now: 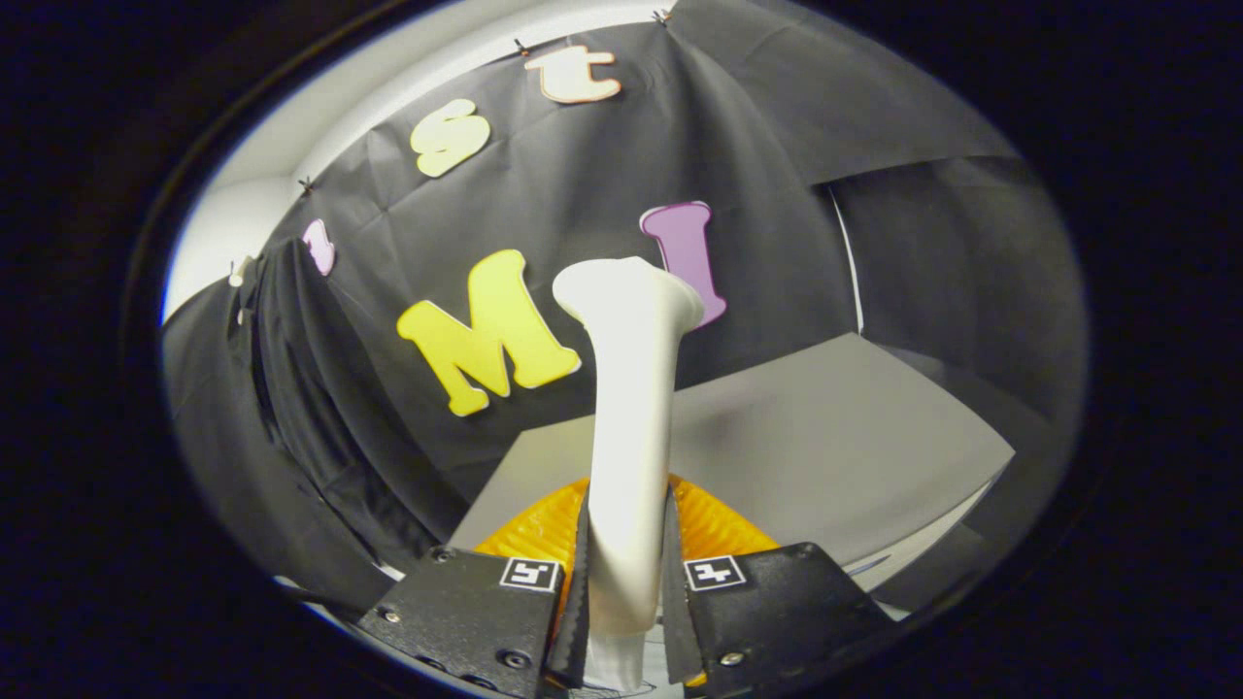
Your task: Iron the clothes twice with a garment steamer, once on the left side and once on the right side.
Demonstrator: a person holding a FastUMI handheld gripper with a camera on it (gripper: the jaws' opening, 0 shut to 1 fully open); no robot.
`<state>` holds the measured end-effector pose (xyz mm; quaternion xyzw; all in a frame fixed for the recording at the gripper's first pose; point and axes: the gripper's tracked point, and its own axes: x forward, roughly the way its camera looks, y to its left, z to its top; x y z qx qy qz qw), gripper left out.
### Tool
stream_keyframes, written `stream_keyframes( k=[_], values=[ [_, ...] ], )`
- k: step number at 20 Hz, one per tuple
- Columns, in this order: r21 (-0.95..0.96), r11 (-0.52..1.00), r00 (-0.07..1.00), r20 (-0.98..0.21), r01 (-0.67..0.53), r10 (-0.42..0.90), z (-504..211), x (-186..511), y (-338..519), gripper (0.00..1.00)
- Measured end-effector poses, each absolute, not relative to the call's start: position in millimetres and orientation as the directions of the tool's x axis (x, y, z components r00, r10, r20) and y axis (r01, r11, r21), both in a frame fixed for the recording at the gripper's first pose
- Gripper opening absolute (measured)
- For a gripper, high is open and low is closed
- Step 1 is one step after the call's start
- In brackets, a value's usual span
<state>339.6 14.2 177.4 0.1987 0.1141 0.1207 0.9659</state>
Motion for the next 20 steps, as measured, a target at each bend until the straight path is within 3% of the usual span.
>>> stream_keyframes(
  k=[13, 20],
  values=[
    [0.288, 0.895, 0.940, 0.146, -0.340, 0.310, 338.1, 210.4, 197.7, 0.34],
    [0.198, 0.903, 0.919, 0.184, -0.382, 0.349, 370.2, 179.3, 305.4, 0.34]
  ],
)
